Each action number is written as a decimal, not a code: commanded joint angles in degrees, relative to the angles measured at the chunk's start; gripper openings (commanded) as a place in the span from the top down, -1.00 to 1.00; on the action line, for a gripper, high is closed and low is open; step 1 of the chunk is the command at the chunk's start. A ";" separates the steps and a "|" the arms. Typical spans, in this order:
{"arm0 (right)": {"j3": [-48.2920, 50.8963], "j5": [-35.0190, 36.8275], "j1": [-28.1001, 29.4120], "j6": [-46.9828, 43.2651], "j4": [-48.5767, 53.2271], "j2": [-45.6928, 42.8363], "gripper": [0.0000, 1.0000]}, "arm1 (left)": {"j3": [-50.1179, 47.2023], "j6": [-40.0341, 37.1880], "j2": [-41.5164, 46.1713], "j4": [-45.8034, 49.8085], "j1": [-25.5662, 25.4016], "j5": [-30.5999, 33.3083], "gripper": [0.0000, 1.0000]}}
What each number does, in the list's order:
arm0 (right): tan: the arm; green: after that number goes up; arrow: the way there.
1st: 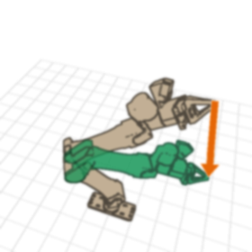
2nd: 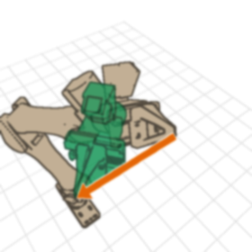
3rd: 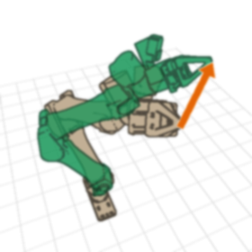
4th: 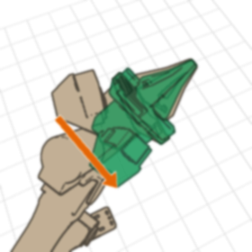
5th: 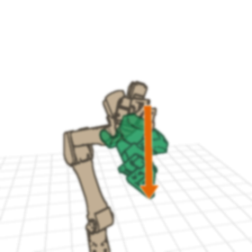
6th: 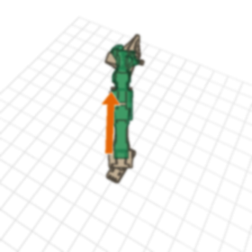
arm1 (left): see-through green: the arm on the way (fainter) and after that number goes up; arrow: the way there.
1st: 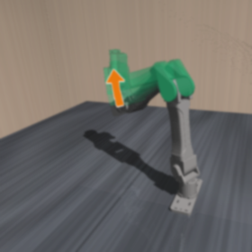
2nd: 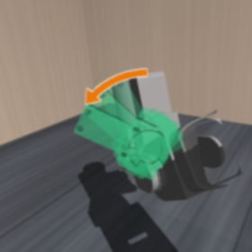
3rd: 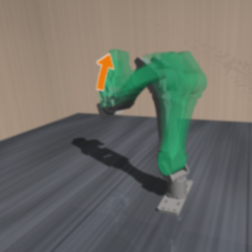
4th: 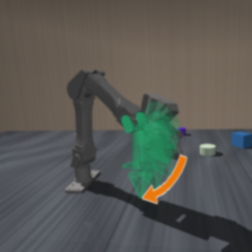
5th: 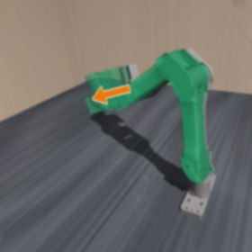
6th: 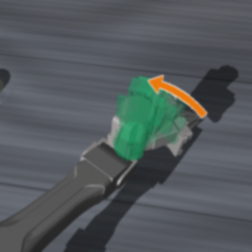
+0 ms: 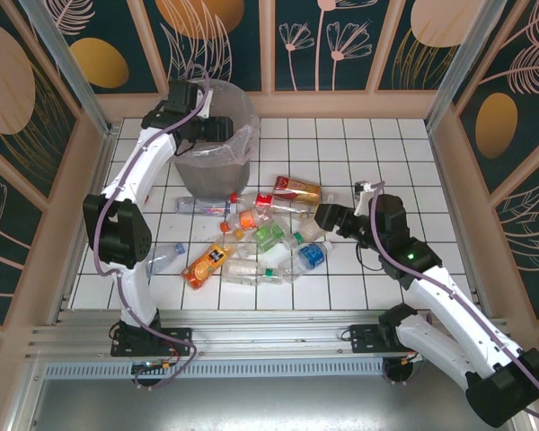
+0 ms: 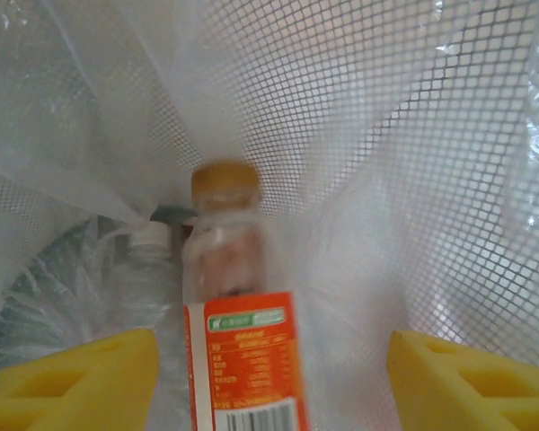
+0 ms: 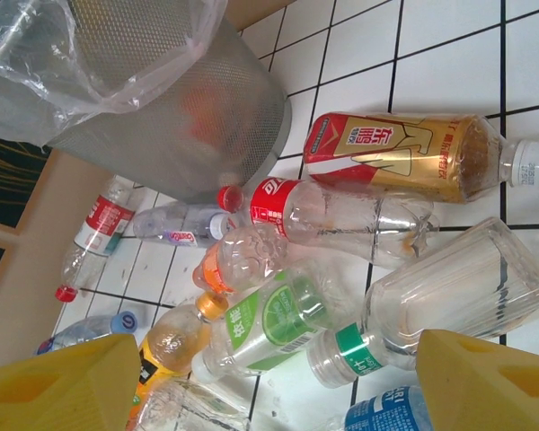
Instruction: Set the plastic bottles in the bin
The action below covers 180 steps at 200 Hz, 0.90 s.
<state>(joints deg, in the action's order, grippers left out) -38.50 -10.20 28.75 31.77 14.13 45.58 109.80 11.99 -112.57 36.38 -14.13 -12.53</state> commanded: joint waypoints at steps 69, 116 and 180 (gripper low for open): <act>2.77 6.80 0.47 7.04 7.83 -0.23 -0.59 | -0.80 -0.65 9.86 -3.07 0.63 -0.82 -0.56; 5.70 10.81 0.52 13.64 10.98 -0.67 -0.48 | -10.56 -0.87 22.22 -9.91 0.56 -6.40 -0.70; 12.56 10.03 0.54 21.49 8.59 -2.50 -0.44 | -26.70 0.48 37.51 -12.46 -4.40 -14.42 -0.97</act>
<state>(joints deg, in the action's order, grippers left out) -28.32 -0.89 28.88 48.77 23.31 44.42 88.29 12.25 -78.89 25.28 -15.03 -23.03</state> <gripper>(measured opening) 0.723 0.982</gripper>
